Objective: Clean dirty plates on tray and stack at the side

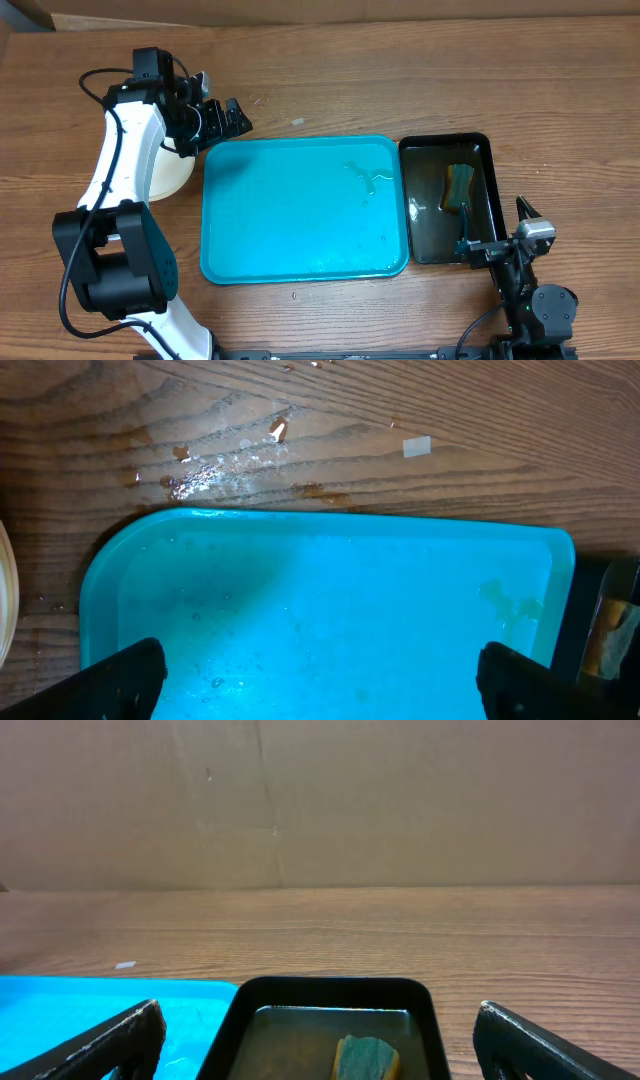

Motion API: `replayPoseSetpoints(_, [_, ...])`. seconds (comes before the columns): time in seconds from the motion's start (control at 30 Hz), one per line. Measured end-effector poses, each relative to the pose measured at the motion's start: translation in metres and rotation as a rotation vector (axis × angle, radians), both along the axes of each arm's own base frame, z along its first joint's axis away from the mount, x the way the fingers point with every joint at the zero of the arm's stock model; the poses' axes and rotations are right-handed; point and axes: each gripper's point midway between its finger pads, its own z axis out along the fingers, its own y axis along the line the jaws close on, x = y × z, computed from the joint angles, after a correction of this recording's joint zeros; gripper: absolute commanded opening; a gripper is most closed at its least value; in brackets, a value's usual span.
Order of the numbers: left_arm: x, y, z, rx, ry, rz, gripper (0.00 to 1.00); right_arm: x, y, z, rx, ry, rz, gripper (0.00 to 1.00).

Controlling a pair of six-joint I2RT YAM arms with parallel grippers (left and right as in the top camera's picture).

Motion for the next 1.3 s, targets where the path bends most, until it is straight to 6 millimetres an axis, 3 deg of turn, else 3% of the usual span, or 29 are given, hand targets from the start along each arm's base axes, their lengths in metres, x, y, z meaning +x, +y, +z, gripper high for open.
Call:
replayPoseSetpoints(0.4, [0.000, 0.004, -0.001, 0.032, 0.002, 0.005, 1.00, 0.000, 0.000, 0.000, 0.001, 0.000, 0.000, 1.00])
replayPoseSetpoints(0.5, [-0.001, 0.007, 0.009, 0.079, -0.026, 0.009, 1.00, 0.000, 0.000, 0.000, 0.001, 0.000, 0.001, 1.00])
replayPoseSetpoints(0.6, [-0.005, 0.007, 0.052, 0.117, -0.133, 0.013, 1.00, 0.000, 0.000, 0.000, 0.001, 0.000, 0.000, 1.00])
replayPoseSetpoints(0.63, [-0.005, 0.007, 0.057, 0.121, -0.147, 0.014, 1.00, 0.000, 0.000, 0.000, 0.001, 0.000, 0.000, 1.00])
replayPoseSetpoints(0.7, [-0.012, 0.007, 0.093, 0.134, -0.238, 0.021, 1.00, 0.000, 0.000, 0.000, 0.000, 0.000, 0.000, 1.00])
replayPoseSetpoints(0.93, [-0.052, 0.005, 0.198, 0.165, -0.519, 0.043, 1.00, 0.000, 0.000, 0.000, 0.001, -0.001, 0.000, 1.00])
replayPoseSetpoints(1.17, [-0.086, 0.003, 0.247, 0.179, -0.667, 0.054, 1.00, 0.000, 0.000, 0.000, 0.001, -0.001, 0.001, 1.00])
replayPoseSetpoints(1.3, [-0.117, 0.000, 0.256, 0.182, -0.716, 0.057, 1.00, 0.000, 0.000, 0.000, 0.000, -0.001, 0.000, 1.00])
